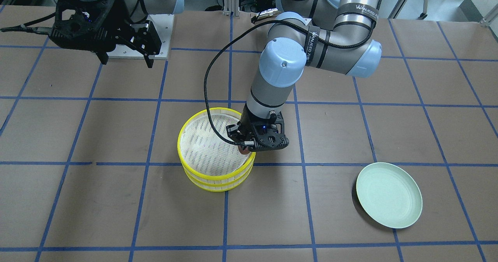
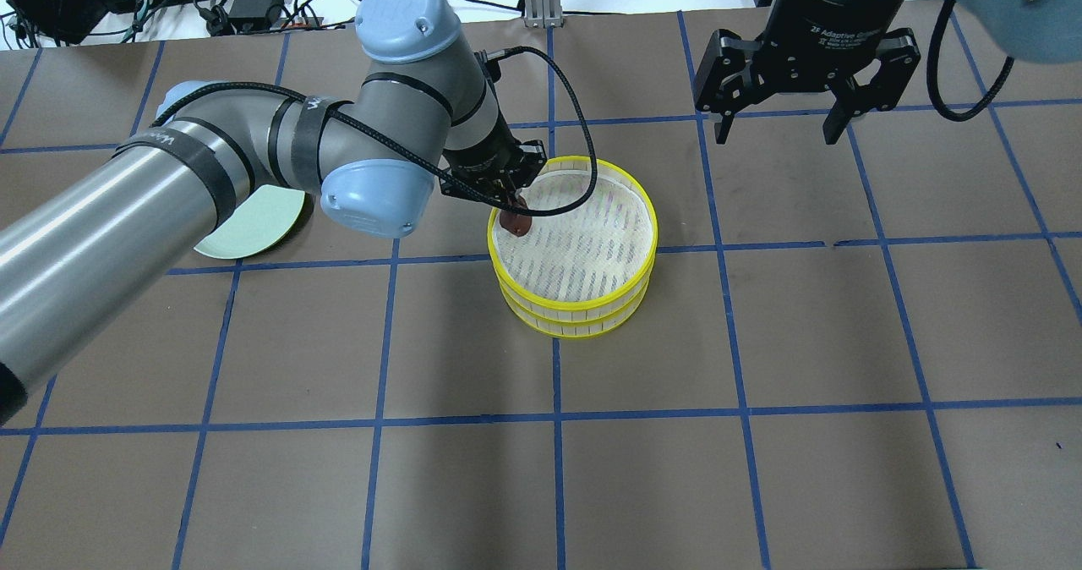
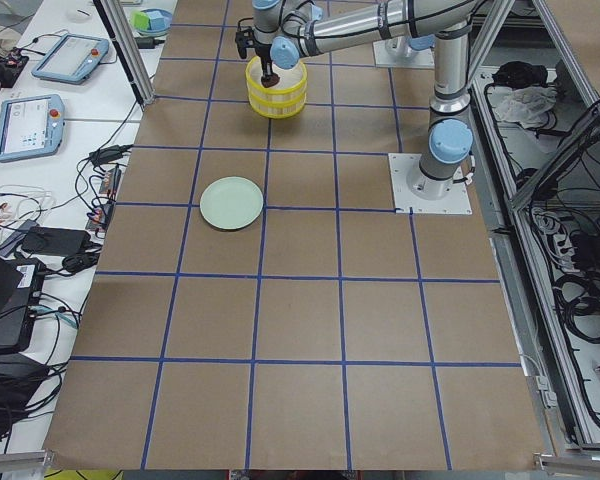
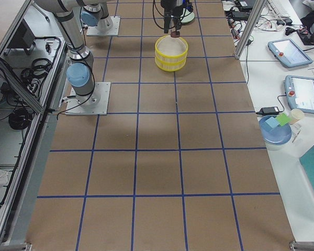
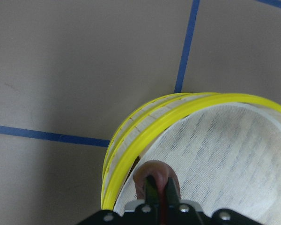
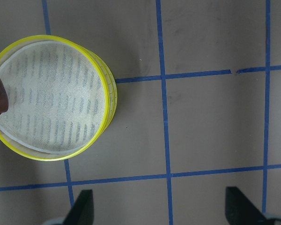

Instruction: Place buns in different layers of steamer

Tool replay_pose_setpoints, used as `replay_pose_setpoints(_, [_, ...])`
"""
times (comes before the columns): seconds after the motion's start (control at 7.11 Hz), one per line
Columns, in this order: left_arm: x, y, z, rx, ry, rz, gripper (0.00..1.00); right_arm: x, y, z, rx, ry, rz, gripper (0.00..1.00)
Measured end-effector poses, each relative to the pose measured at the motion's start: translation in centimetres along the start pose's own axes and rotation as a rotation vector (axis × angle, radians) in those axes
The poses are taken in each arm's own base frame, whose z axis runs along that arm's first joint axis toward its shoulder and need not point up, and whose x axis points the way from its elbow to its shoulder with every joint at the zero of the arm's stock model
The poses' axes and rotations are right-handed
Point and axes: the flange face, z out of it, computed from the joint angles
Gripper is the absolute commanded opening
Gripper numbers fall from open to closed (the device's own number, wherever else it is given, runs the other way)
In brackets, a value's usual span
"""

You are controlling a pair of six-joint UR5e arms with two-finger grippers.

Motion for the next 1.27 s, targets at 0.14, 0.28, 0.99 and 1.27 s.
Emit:
replay_pose_setpoints(0.14, [0.4,0.5,0.1,-0.005,0.000,0.005,0.99,0.0,0.0,0.0,0.000,0.001,-0.012,1.00])
replay_pose_setpoints(0.28, [0.6,0.8,0.0,-0.011,-0.002,0.009,1.00,0.0,0.1,0.0,0.000,0.002,-0.019,1.00])
replay_pose_setpoints(0.99, [0.0,0.5,-1.9,-0.025,-0.014,0.005,1.00,0.0,0.1,0.0,0.000,-0.001,-0.023,1.00])
replay_pose_setpoints(1.27, [-2.8,-2.2,-5.3,-0.003,-0.022,0.013,1.00,0.0,0.1,0.0,0.000,-0.002,-0.023,1.00])
